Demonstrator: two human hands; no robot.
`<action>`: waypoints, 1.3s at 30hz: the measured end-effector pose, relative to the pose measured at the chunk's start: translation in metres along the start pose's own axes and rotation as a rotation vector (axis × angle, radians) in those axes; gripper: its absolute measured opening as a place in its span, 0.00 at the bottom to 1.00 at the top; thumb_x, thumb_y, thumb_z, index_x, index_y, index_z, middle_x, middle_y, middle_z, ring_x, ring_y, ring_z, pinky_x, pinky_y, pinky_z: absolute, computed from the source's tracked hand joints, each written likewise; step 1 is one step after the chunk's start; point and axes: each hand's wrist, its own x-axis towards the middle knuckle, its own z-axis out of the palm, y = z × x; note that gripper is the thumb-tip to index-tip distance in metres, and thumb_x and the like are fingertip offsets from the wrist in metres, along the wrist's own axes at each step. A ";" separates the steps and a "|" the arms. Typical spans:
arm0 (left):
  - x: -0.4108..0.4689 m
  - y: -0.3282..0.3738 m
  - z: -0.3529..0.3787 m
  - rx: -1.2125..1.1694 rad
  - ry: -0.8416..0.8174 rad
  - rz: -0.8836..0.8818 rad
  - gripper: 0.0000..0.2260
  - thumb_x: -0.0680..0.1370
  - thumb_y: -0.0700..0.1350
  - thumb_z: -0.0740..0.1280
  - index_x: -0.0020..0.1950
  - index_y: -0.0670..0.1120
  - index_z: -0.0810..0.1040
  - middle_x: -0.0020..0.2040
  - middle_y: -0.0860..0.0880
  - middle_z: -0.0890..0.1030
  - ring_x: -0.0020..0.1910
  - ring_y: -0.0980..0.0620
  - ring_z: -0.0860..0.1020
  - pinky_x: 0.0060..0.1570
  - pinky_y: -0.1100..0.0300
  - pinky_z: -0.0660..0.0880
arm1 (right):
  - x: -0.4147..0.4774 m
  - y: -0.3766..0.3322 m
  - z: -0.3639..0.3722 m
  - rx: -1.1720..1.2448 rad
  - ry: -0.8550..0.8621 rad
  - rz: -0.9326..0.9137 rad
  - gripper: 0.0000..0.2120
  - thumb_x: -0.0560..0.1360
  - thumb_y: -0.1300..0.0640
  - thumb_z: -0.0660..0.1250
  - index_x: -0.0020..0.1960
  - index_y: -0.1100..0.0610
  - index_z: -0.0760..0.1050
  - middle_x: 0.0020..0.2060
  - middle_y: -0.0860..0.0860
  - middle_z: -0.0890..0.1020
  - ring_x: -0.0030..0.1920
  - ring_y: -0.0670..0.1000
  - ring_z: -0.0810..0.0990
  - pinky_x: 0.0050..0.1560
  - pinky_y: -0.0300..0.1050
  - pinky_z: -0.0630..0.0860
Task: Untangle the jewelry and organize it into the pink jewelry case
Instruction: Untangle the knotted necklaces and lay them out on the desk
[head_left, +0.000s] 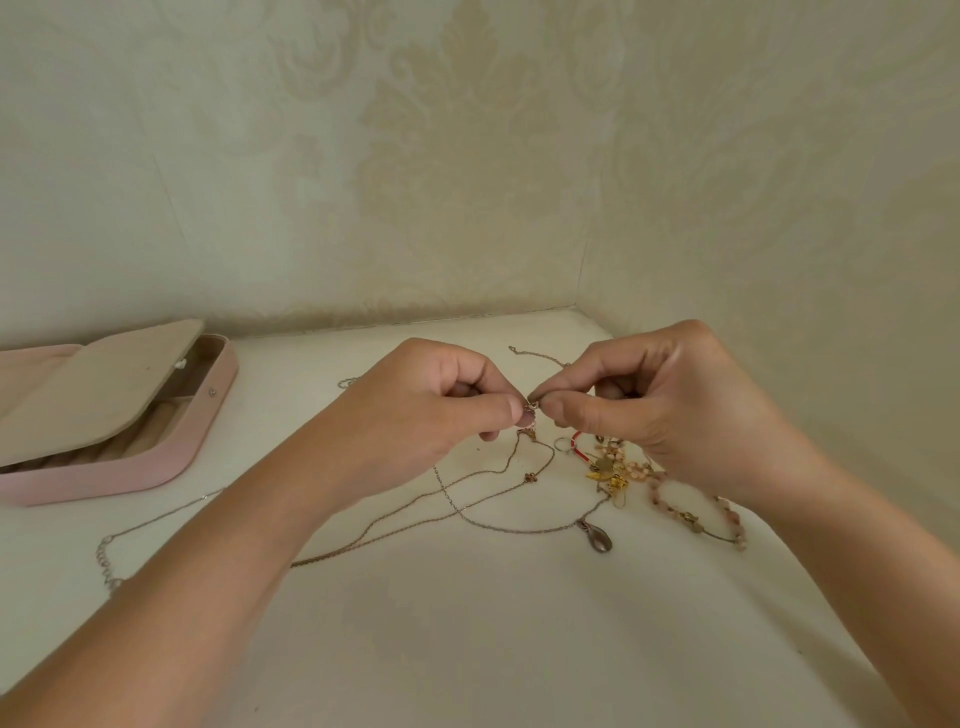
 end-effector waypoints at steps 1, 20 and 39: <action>0.000 0.000 0.001 -0.002 0.005 0.011 0.07 0.74 0.44 0.68 0.36 0.50 0.81 0.28 0.58 0.77 0.25 0.60 0.66 0.28 0.71 0.61 | 0.000 -0.001 0.000 0.000 0.000 -0.001 0.02 0.68 0.57 0.75 0.38 0.50 0.85 0.24 0.64 0.68 0.27 0.57 0.57 0.26 0.45 0.56; -0.008 0.004 0.010 0.217 0.115 0.245 0.06 0.75 0.41 0.68 0.38 0.50 0.80 0.30 0.63 0.77 0.31 0.64 0.75 0.36 0.78 0.66 | -0.002 0.002 -0.006 -0.054 -0.010 0.058 0.02 0.66 0.57 0.75 0.37 0.50 0.85 0.21 0.50 0.67 0.23 0.47 0.59 0.24 0.35 0.59; -0.009 0.002 0.010 0.182 0.159 0.278 0.08 0.75 0.42 0.69 0.37 0.52 0.79 0.34 0.52 0.79 0.33 0.60 0.73 0.38 0.74 0.67 | -0.002 -0.002 -0.008 0.065 0.005 -0.050 0.03 0.66 0.58 0.75 0.39 0.52 0.85 0.25 0.50 0.77 0.29 0.55 0.66 0.32 0.48 0.65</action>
